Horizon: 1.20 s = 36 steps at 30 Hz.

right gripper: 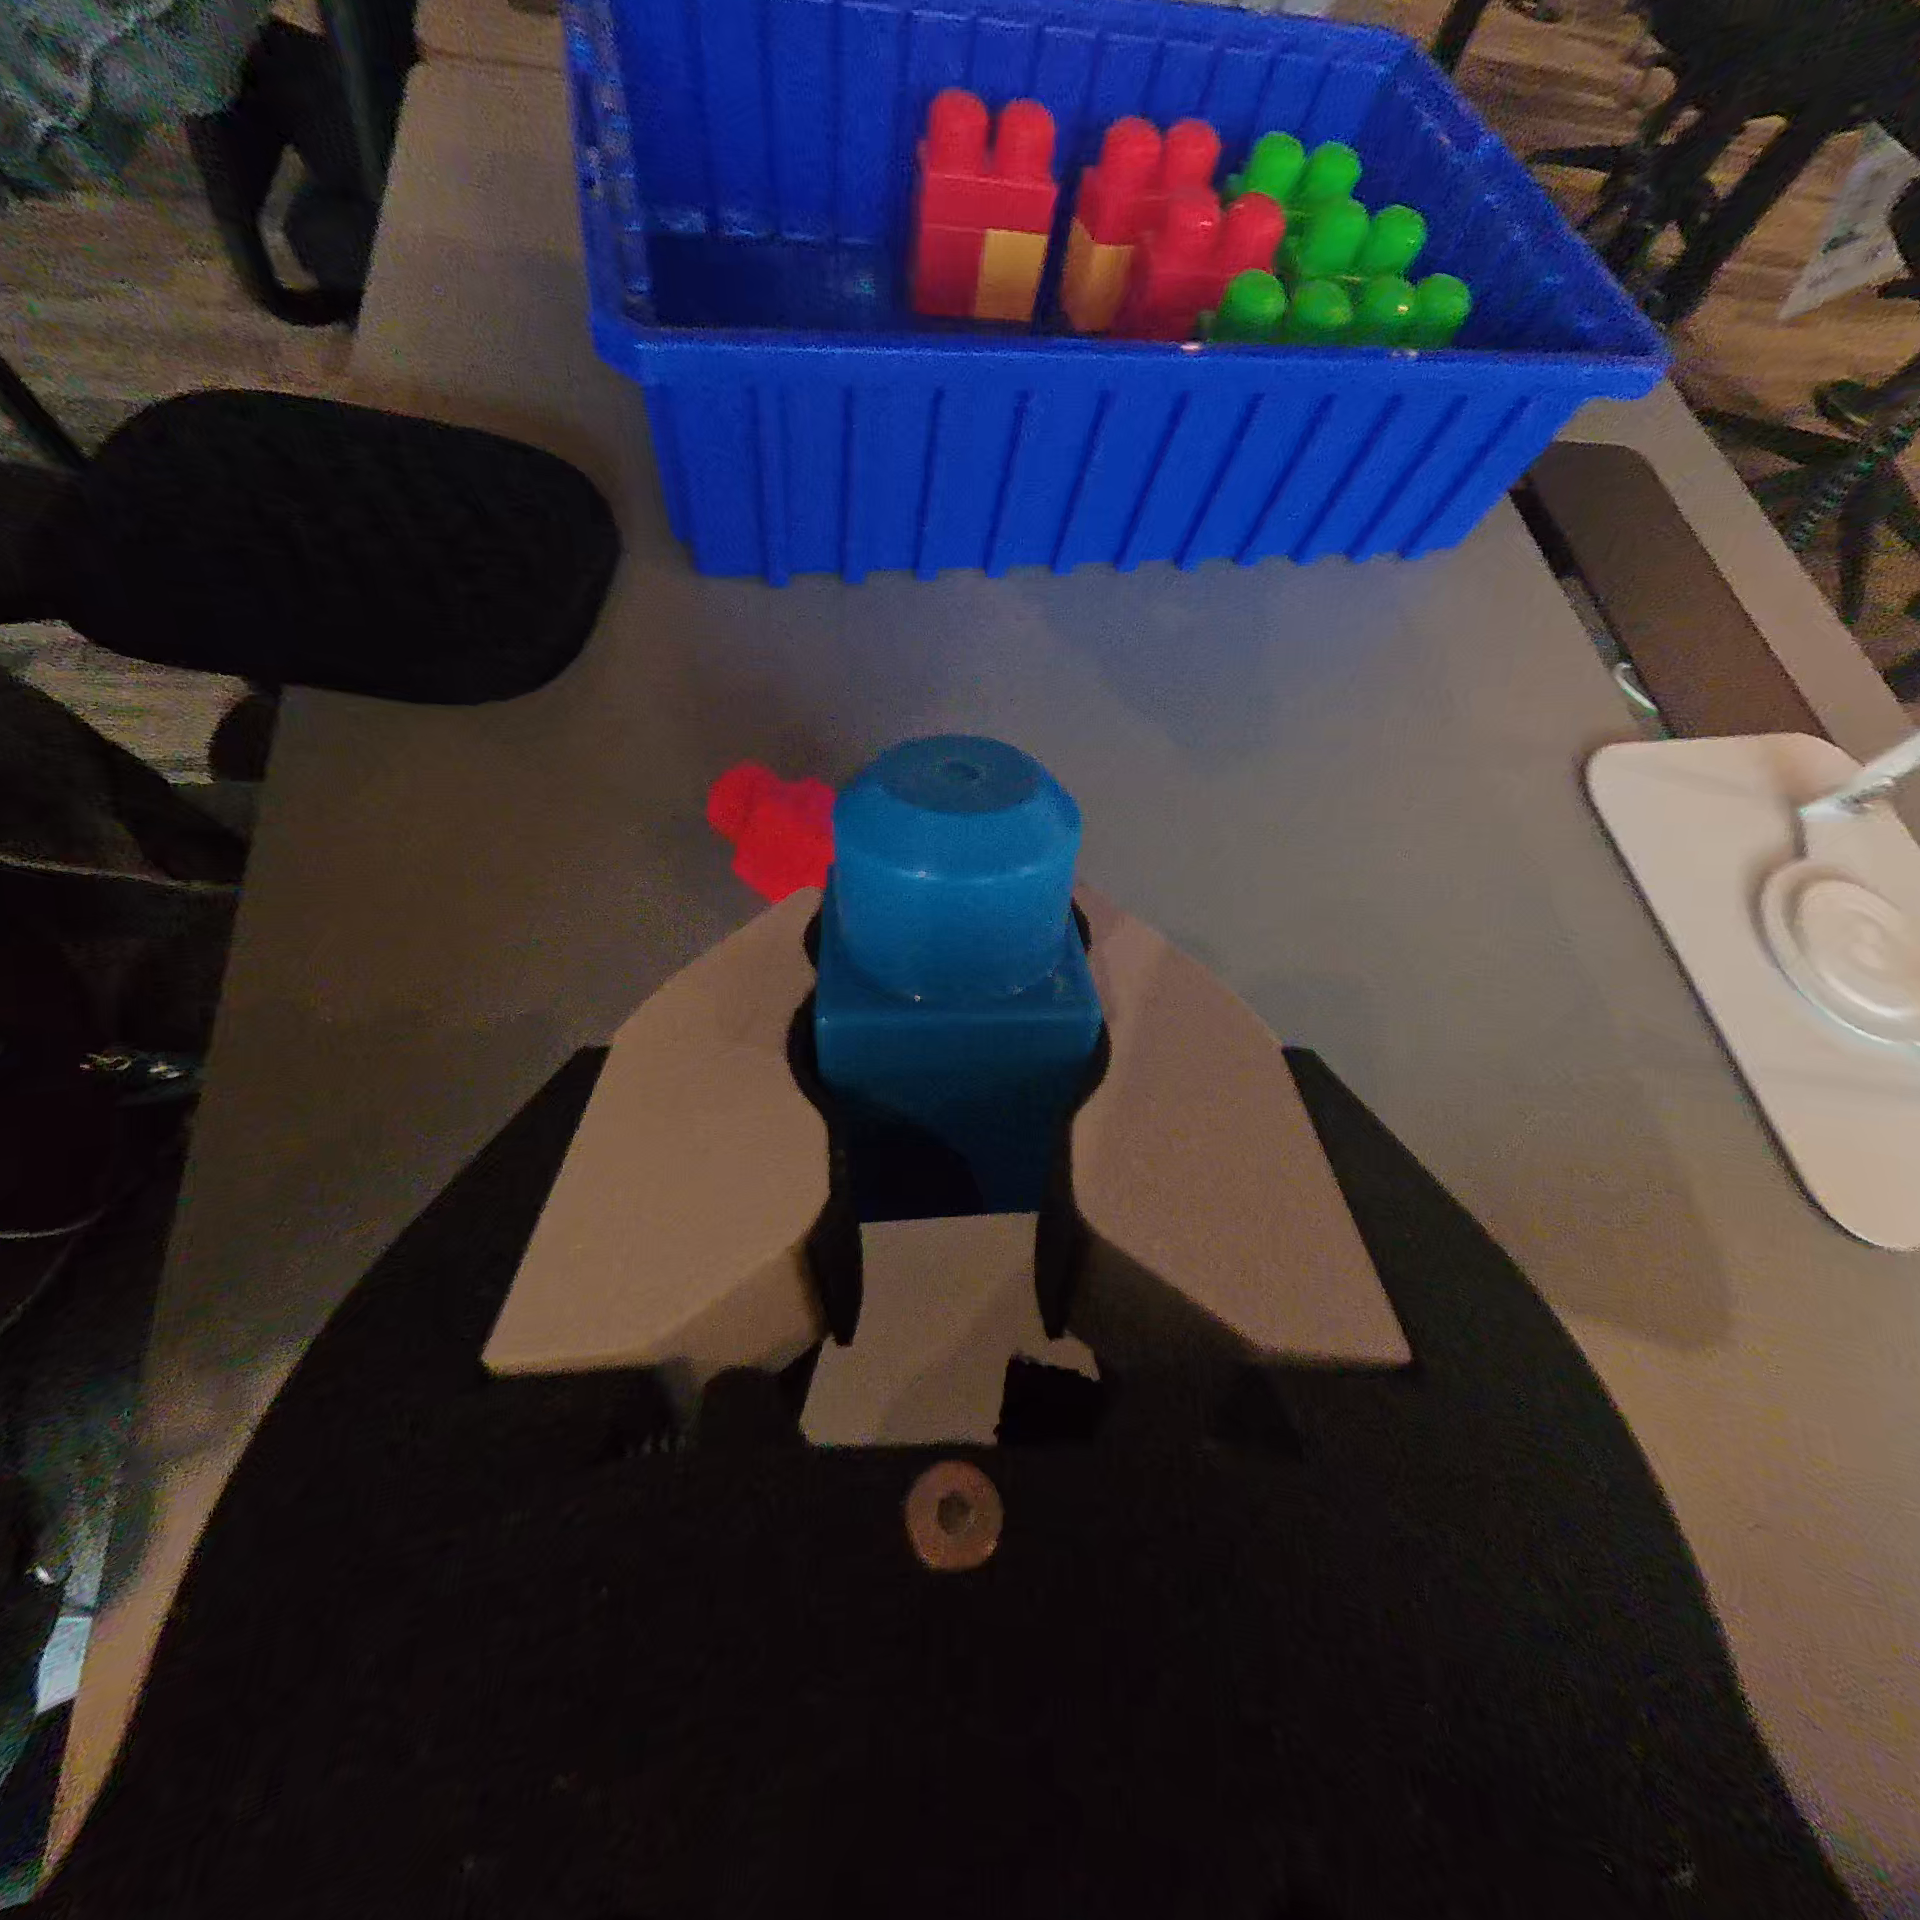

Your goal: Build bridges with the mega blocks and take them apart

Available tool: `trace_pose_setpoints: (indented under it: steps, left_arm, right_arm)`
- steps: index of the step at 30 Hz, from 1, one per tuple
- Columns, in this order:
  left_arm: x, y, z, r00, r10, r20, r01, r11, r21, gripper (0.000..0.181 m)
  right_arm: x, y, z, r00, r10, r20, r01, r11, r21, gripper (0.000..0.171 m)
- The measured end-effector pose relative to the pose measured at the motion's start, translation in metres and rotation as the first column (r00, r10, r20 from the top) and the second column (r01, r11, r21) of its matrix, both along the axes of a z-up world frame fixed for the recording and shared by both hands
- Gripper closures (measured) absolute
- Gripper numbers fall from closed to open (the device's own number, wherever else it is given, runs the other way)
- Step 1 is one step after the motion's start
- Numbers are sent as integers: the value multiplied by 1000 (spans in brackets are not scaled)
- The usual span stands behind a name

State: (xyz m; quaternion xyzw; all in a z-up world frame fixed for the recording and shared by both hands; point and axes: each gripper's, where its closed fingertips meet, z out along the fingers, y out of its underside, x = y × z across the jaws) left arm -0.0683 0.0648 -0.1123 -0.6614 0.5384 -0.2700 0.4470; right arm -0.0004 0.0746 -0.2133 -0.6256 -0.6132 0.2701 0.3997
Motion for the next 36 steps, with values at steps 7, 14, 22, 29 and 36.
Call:
trace_pose_setpoints:
  steps: [7,14,22,29,36]
  left_arm:
    - [5,-4,3,1000,-16,-1,16,1000,5,147]
    - [14,-12,0,1000,-29,-10,29,1000,10,146]
    - [25,-15,-10,998,-51,-41,51,999,-3,146]
    - [64,-14,-12,989,-128,-75,127,992,-16,146]
    - [103,-13,-11,979,-175,-108,175,985,-8,146]
  right_arm:
    - [26,6,25,998,-68,-7,68,997,45,133]
    - [46,4,38,994,-110,-16,110,992,59,133]
    - [144,32,48,937,-334,102,331,942,50,132]
    - [270,41,12,767,-526,368,571,821,-18,131]
    - [350,29,-54,656,-508,559,678,721,-141,131]
